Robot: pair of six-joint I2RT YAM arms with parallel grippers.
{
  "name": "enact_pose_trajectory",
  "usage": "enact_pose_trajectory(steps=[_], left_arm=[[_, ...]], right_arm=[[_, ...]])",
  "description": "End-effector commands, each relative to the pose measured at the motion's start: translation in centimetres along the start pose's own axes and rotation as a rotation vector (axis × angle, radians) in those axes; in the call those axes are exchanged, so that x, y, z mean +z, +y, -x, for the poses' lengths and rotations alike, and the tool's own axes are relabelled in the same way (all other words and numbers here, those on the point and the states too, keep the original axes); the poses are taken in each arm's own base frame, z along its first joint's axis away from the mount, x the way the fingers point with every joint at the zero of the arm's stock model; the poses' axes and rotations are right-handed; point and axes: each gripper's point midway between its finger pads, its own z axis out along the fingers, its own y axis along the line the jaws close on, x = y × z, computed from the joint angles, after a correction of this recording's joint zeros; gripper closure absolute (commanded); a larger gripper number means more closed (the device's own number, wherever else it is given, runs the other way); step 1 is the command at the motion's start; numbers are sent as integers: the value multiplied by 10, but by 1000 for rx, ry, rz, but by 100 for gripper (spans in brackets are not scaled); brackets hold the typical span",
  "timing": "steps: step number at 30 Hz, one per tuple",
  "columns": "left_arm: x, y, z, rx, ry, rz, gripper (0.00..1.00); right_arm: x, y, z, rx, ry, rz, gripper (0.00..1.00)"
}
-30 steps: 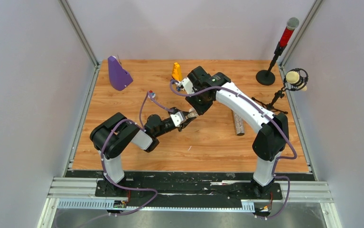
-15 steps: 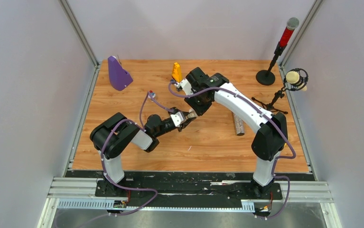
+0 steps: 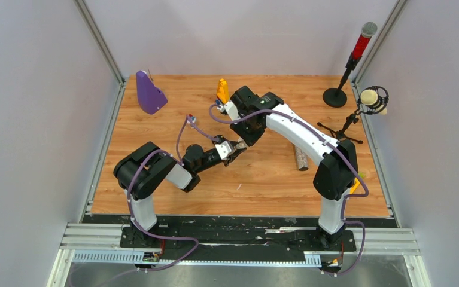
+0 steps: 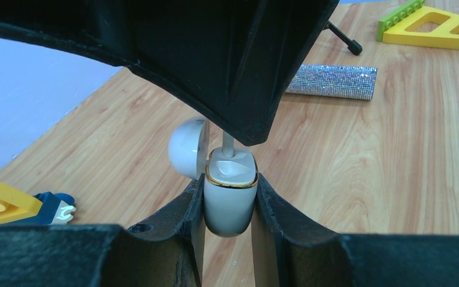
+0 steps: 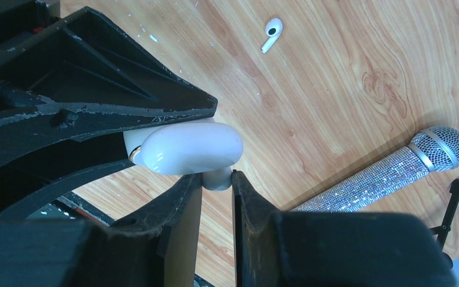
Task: Insert the wireless bluetooth earbuds into the charging case
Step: Place the earbud in the charging case.
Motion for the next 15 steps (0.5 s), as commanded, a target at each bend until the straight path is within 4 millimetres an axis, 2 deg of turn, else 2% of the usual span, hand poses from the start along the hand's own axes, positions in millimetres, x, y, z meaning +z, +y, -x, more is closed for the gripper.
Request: enact_pose_trajectory(steps=[1,9,15], left_arm=[[5,4,27,73,-97,7,100],[5,5,29,78,-101,13,100],[4,6,30,83,-103,16,100]], right_arm=[[-6,7,22,-1,-69,19,87],[-7,13,19,6,-65,53,66],[-15,12,20,20,-86,65,57]])
